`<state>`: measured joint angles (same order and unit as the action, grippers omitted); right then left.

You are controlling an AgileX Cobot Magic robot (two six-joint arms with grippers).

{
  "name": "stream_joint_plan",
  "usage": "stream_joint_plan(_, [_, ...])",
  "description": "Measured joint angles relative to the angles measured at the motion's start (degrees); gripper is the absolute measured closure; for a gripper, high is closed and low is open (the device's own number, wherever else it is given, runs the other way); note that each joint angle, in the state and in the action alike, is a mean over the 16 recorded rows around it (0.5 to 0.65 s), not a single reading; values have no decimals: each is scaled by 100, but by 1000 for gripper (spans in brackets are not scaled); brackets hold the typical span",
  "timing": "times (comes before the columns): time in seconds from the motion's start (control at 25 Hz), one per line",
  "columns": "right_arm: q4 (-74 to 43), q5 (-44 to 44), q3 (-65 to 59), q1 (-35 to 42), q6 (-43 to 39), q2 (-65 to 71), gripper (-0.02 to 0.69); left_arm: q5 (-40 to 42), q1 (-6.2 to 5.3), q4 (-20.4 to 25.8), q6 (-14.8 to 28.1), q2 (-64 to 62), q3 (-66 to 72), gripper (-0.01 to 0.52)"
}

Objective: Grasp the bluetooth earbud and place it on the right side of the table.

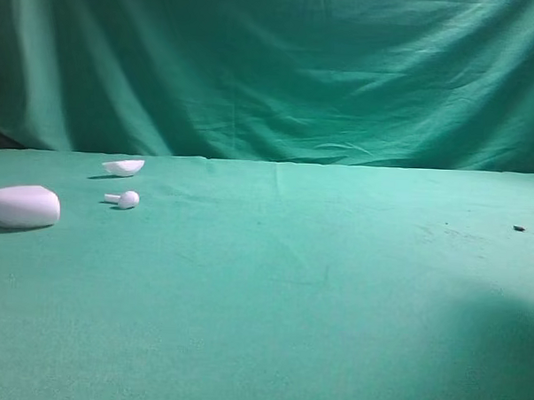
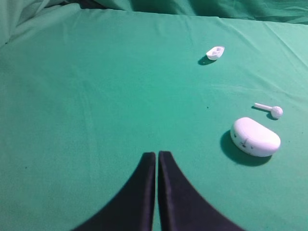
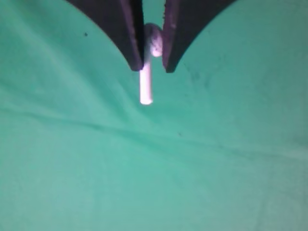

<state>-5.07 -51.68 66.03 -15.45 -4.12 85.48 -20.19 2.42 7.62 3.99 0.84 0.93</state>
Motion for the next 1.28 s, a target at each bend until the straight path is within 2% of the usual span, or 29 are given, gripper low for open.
stream_joint_plan(0.28, [4, 1439, -1567, 240, -104, 228, 585, 0, 0, 0, 0, 0, 0, 514])
stream_joint_plan(0.56, [3, 2389, -1907, 247, -110, 860, 585, 0, 0, 0, 0, 0, 0, 514])
stream_joint_plan(0.68, [-1, 2587, -1901, 247, -104, 1057, 563, 0, 0, 0, 0, 0, 0, 514])
stream_joint_plan(0.96, [-11, 2557, -1739, 247, -83, 1258, 398, 0, 0, 0, 0, 0, 0, 514])
stream_joint_plan(1.28, [18, 1514, -1043, 247, -67, 1278, 189, 0, 0, 0, 0, 0, 0, 514])
